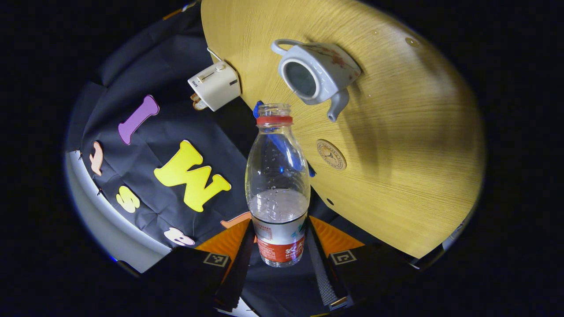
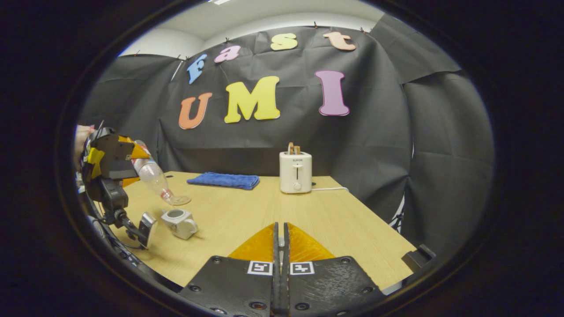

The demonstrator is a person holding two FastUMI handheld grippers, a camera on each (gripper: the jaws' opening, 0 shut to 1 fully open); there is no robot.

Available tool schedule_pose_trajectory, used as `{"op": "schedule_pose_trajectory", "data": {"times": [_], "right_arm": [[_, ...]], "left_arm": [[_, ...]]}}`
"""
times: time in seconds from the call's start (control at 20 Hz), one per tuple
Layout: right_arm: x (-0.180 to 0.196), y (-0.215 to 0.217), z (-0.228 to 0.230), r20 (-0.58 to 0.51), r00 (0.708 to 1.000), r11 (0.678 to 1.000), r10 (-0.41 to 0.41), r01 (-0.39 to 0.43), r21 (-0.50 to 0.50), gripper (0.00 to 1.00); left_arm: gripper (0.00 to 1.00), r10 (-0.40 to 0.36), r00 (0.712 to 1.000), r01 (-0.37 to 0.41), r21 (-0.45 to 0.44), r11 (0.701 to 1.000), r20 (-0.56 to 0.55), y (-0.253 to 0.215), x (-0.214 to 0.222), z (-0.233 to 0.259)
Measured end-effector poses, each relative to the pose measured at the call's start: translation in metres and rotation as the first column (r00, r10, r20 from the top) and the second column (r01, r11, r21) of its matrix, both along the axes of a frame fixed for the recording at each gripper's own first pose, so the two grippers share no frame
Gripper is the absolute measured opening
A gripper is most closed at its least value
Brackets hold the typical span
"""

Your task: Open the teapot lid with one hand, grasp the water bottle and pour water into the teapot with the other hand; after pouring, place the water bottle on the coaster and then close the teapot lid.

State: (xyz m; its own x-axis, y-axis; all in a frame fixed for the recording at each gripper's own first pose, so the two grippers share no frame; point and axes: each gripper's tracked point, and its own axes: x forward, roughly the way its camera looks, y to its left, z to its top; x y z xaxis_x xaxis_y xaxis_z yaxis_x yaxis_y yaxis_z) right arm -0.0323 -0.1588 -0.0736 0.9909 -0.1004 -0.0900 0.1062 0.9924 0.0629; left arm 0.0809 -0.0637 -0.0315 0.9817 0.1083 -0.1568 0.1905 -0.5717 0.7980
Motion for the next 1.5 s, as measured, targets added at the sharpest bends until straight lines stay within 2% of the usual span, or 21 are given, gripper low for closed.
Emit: {"op": "schedule_pose_trajectory", "data": {"times": [0.5, 1.35, 1.5], "right_arm": [[0.000, -0.002, -0.002, -0.005, 1.000, 1.000, 0.001, -0.001, 0.012, 0.00], [0.000, 0.003, -0.003, -0.004, 1.000, 1.000, 0.007, -0.007, 0.011, 0.00], [0.001, 0.005, -0.002, -0.005, 1.000, 1.000, 0.008, -0.008, 0.011, 0.00]], "left_arm": [[0.69, 0.012, 1.000, -0.012, 0.029, 1.000, -0.009, 0.001, -0.002, -0.005], [0.68, -0.040, 0.999, 0.039, 0.072, 0.997, 0.019, -0.011, -0.001, 0.008], [0.68, -0.044, 0.999, 0.043, 0.058, 0.997, 0.018, -0.009, 0.000, 0.012]]}}
